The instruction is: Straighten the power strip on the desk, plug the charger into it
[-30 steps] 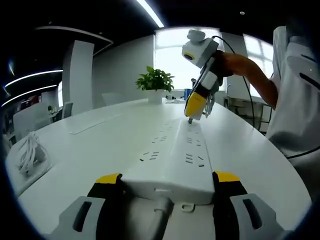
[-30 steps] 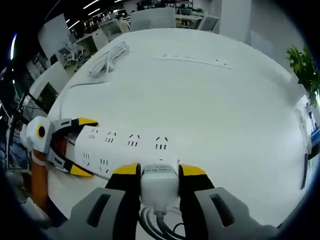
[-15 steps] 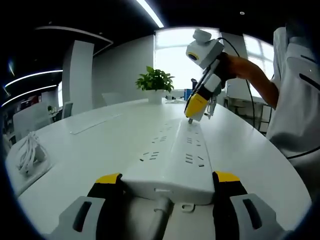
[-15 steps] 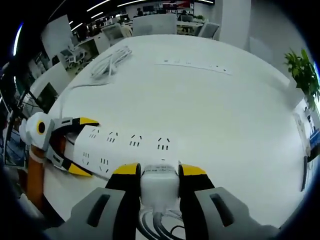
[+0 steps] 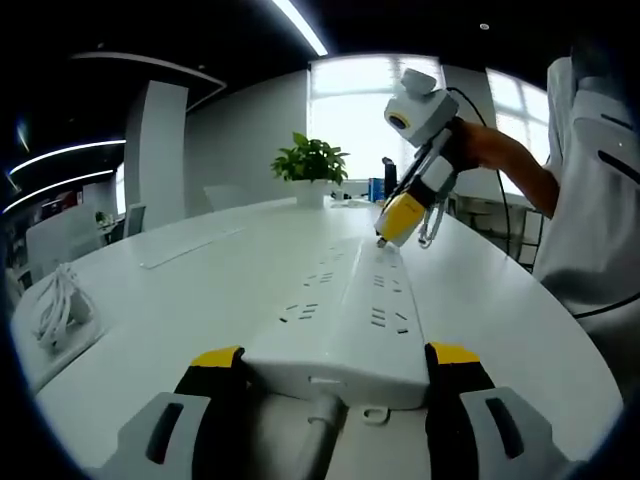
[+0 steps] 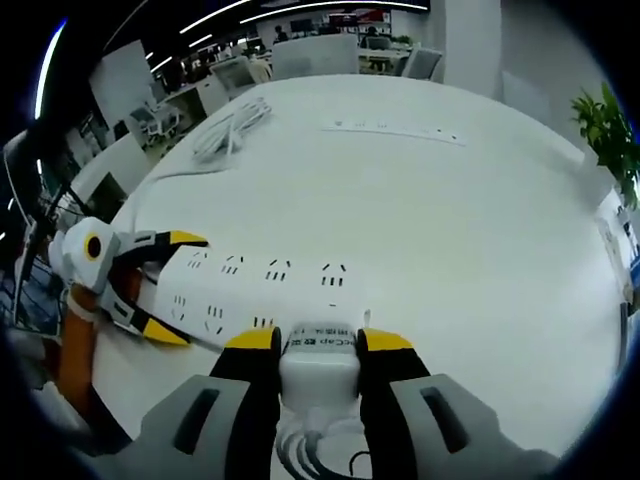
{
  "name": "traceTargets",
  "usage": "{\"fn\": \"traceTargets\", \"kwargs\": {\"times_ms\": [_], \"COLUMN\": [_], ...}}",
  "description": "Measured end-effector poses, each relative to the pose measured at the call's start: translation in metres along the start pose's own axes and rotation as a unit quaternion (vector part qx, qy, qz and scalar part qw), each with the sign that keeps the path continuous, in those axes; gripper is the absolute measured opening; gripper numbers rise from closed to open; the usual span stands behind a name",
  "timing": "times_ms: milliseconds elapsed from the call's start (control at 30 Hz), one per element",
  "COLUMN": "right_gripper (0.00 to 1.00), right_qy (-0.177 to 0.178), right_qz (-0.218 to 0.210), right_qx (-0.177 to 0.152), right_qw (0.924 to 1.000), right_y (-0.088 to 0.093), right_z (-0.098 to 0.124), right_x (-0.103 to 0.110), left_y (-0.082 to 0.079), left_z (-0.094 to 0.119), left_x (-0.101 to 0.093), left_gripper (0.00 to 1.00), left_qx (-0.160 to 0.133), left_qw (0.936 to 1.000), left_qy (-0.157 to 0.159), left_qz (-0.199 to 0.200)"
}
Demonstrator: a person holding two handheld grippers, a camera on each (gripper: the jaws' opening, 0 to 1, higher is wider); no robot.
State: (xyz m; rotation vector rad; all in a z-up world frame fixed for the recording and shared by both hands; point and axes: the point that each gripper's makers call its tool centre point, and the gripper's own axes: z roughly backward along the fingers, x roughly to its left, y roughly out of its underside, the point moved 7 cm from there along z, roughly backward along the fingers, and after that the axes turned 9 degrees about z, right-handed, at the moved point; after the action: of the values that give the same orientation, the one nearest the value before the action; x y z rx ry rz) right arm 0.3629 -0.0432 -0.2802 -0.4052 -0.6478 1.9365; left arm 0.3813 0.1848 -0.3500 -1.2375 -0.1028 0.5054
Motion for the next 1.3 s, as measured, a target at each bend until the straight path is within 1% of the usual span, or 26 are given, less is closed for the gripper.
{"fn": "traceTargets", "kwargs": {"times_ms": [33, 67, 200, 367, 400, 467, 567, 733, 833, 900, 933, 1033, 1100, 1200, 1267, 1300], "right_gripper": [0.29, 0.29, 0.29, 0.3, 0.3, 0.31, 0.31, 0.31, 0.31, 0.27, 0.27, 0.26, 0.26, 0.26, 0.26, 0.26], "right_qy": [-0.003, -0.004, -0.005, -0.002, -0.002, -0.007, -0.009, -0.017, -0.022, -0.026, -0.024, -0.035, -0.039, -0.033, -0.033, -0.034], "right_qz": [-0.004, -0.002, -0.004, 0.011, 0.024, 0.021, 0.023, 0.031, 0.018, 0.008, 0.004, -0.002, -0.004, 0.006, -0.007, -0.009], "right_qx": [0.004, -0.005, -0.009, -0.018, -0.019, -0.016, -0.018, -0.025, -0.035, -0.048, -0.047, -0.038, -0.024, -0.001, 0.021, 0.027], "right_qw": [1.0, 1.0, 0.9999, 0.9998, 0.9995, 0.9996, 0.9995, 0.9991, 0.999, 0.9985, 0.9986, 0.9987, 0.9989, 0.9994, 0.9992, 0.999], "right_y": [0.003, 0.002, 0.002, 0.004, 0.005, 0.007, 0.007, 0.012, 0.014, 0.01, 0.009, 0.006, 0.0, -0.009, -0.013, -0.015], "right_z": [-0.001, -0.001, -0.001, -0.003, -0.005, -0.007, -0.006, 0.006, 0.015, 0.018, 0.018, 0.016, 0.015, 0.013, 0.012, 0.011], "right_x": [0.0, 0.0, 0.0, 0.0, 0.0, 0.0, 0.0, 0.0, -0.002, -0.004, -0.006, -0.006, -0.006, -0.002, -0.003, -0.004], "left_y": [0.0, 0.0, 0.0, 0.0, 0.0, 0.0, 0.0, 0.001, 0.001, 0.0, 0.0, 0.0, 0.0, 0.001, 0.001, 0.001], "left_z": [0.0, 0.0, 0.0, 0.0, 0.0, 0.0, 0.0, 0.0, 0.0, 0.0, 0.0, 0.0, 0.0, 0.0, 0.0, 0.0], "left_x": [0.0, 0.0, 0.0, 0.0, 0.001, 0.001, 0.001, 0.001, 0.001, 0.001, 0.0, 0.0, 0.001, 0.001, 0.001, 0.001], "left_gripper": [0.73, 0.73, 0.73, 0.73, 0.73, 0.73, 0.73, 0.73, 0.73, 0.73, 0.73, 0.73, 0.73, 0.73, 0.73, 0.73], "left_qx": [0.0, 0.0, 0.0, 0.0, 0.0, 0.0, -0.001, -0.001, -0.001, -0.001, -0.001, -0.001, -0.001, -0.001, -0.001, -0.001], "left_qw": [1.0, 1.0, 1.0, 1.0, 1.0, 1.0, 1.0, 1.0, 1.0, 1.0, 1.0, 1.0, 1.0, 1.0, 1.0, 1.0], "left_qy": [0.0, 0.0, 0.0, 0.0, 0.0, 0.0, 0.001, 0.001, 0.002, 0.002, 0.002, 0.001, 0.002, 0.001, 0.001, 0.001], "left_qz": [0.0, 0.0, 0.0, 0.0, 0.0, 0.0, 0.0, 0.0, 0.0, 0.0, 0.0, 0.0, 0.0, 0.0, 0.001, 0.001]}}
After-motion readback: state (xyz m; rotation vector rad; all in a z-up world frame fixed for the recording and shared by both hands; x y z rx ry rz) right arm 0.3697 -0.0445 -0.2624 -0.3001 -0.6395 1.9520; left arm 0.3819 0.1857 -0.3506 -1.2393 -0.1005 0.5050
